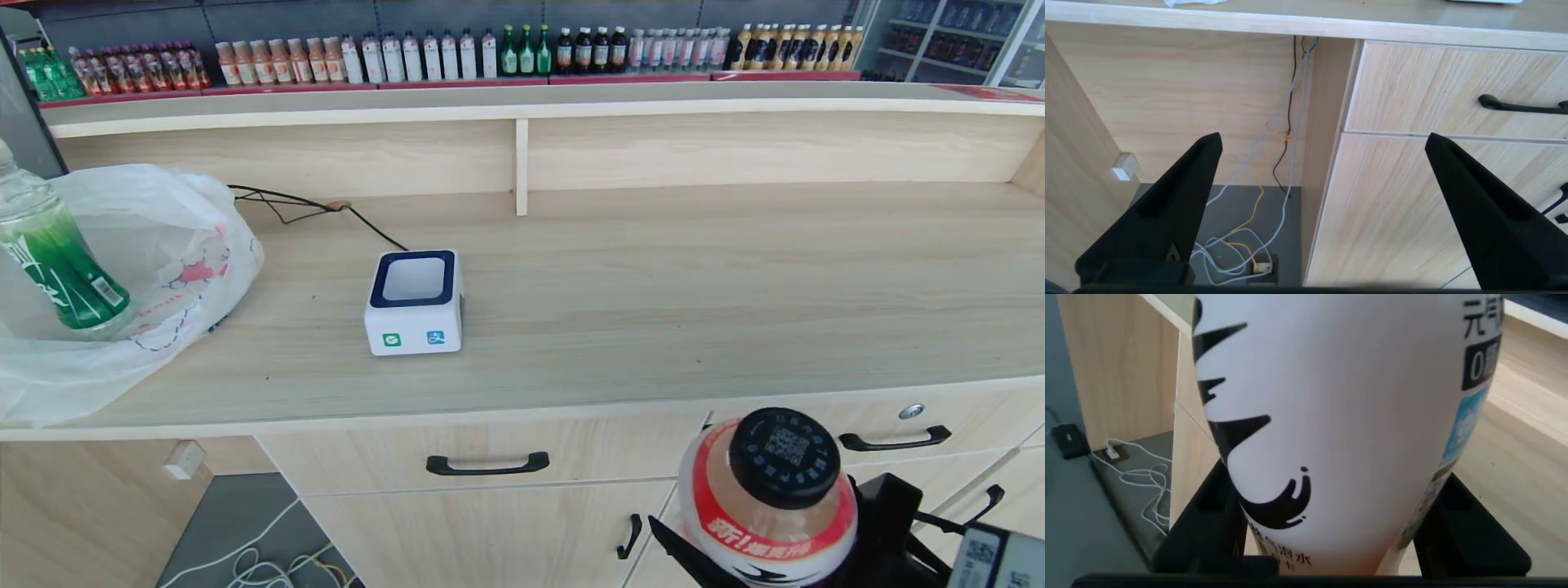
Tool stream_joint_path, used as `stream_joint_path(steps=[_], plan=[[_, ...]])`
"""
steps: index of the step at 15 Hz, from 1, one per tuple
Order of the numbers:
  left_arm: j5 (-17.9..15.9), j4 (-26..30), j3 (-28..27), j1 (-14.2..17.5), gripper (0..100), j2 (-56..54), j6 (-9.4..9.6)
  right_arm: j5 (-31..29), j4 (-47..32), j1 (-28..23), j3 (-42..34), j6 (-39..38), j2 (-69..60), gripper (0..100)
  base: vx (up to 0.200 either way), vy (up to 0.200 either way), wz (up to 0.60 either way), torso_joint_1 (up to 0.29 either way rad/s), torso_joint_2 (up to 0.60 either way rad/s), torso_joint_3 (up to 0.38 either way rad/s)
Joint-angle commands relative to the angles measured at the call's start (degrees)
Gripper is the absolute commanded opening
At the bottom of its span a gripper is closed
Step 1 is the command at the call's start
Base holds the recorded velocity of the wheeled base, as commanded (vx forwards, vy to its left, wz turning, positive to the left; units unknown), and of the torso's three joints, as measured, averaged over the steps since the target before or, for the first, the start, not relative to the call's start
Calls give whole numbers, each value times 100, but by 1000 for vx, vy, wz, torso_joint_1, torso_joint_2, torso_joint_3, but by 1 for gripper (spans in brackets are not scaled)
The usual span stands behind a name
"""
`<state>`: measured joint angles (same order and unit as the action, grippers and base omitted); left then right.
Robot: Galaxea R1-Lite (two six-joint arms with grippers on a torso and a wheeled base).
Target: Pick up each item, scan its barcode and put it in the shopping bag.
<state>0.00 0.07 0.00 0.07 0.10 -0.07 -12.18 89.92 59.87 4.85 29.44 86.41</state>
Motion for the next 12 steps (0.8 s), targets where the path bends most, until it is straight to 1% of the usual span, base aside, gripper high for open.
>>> stream_joint_path(steps=[1, 2, 3, 4, 6, 7, 8, 9, 10, 11, 12], plan=[[0, 1, 0, 1, 100, -1, -1, 400, 8, -344, 33, 334, 254, 0, 0, 0, 0, 0, 0, 0], [0, 1, 0, 1, 100, -1, -1, 655, 8, -441, 42, 572, 333, 0, 0, 0, 0, 0, 0, 0], [0, 1, 0, 1, 100, -1, -1, 682, 8, -458, 51, 659, 342, 0, 0, 0, 0, 0, 0, 0], [0, 1, 0, 1, 100, -1, -1, 690, 8, -476, 95, 967, 333, 0, 0, 0, 0, 0, 0, 0], [0, 1, 0, 1, 100, -1, -1, 690, 8, -907, 367, 2409, 324, 0, 0, 0, 0, 0, 0, 0], [0, 1, 0, 1, 100, -1, -1, 682, 8, -968, 605, 2936, 315, 0, 0, 0, 0, 0, 0, 0], [0, 1, 0, 1, 100, -1, -1, 682, 8, -959, 780, 3068, 307, 0, 0, 0, 0, 0, 0, 0], [0, 1, 0, 1, 100, -1, -1, 682, 8, -775, 1035, 3349, 307, 0, 0, 0, 0, 0, 0, 0], [0, 1, 0, 1, 100, -1, -1, 682, 8, -608, 1035, 3560, 315, 0, 0, 0, 0, 0, 0, 0], [0, 1, 0, 1, 100, -1, -1, 682, 8, -221, 1018, 3991, 377, 0, 0, 0, 0, 0, 0, 0], [0, 1, 0, 1, 100, -1, -1, 682, 8, -28, 1009, 4316, 421, 0, 0, 0, 0, 0, 0, 0]])
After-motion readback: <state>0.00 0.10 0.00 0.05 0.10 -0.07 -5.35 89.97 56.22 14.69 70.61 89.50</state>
